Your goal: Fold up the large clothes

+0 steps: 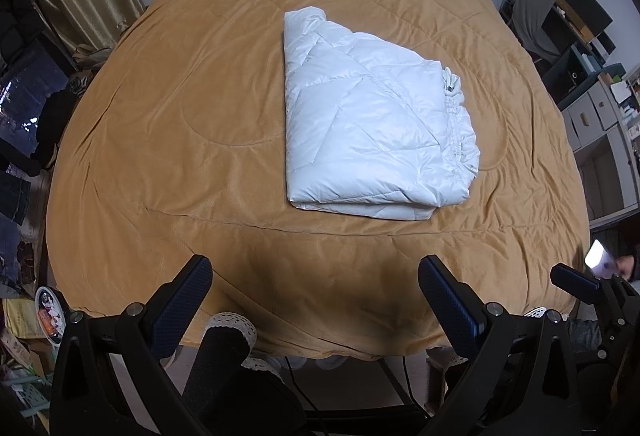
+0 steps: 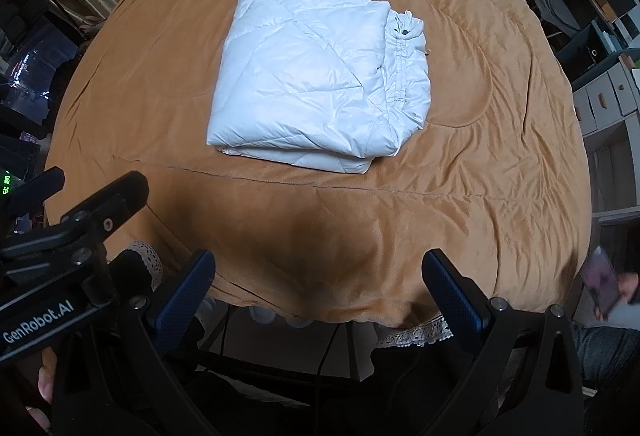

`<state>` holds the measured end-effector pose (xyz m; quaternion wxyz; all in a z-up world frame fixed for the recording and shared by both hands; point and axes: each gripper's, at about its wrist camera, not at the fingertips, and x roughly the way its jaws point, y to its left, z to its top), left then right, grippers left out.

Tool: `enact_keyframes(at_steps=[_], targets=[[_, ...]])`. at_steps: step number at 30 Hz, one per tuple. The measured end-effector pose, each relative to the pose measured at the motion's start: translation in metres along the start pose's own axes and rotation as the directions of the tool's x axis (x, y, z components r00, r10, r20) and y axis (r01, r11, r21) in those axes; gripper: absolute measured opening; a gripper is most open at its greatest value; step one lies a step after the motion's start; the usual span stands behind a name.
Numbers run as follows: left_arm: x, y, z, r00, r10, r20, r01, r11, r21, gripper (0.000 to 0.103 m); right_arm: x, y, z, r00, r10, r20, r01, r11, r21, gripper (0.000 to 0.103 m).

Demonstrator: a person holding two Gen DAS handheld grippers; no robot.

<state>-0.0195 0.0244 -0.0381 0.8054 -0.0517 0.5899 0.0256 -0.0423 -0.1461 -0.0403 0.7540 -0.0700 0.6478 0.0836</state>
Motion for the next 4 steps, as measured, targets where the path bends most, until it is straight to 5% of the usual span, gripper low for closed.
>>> enact_keyframes(at_steps=[4], targets=[[-0.0001, 0.0, 0.0006, 1.0, -0.001, 0.0, 0.001, 1.0, -0.001, 0.103, 0.0003, -0.0005, 0.0002, 1.0, 0.002, -0.002, -0.002, 1.0, -0.001, 0.103]])
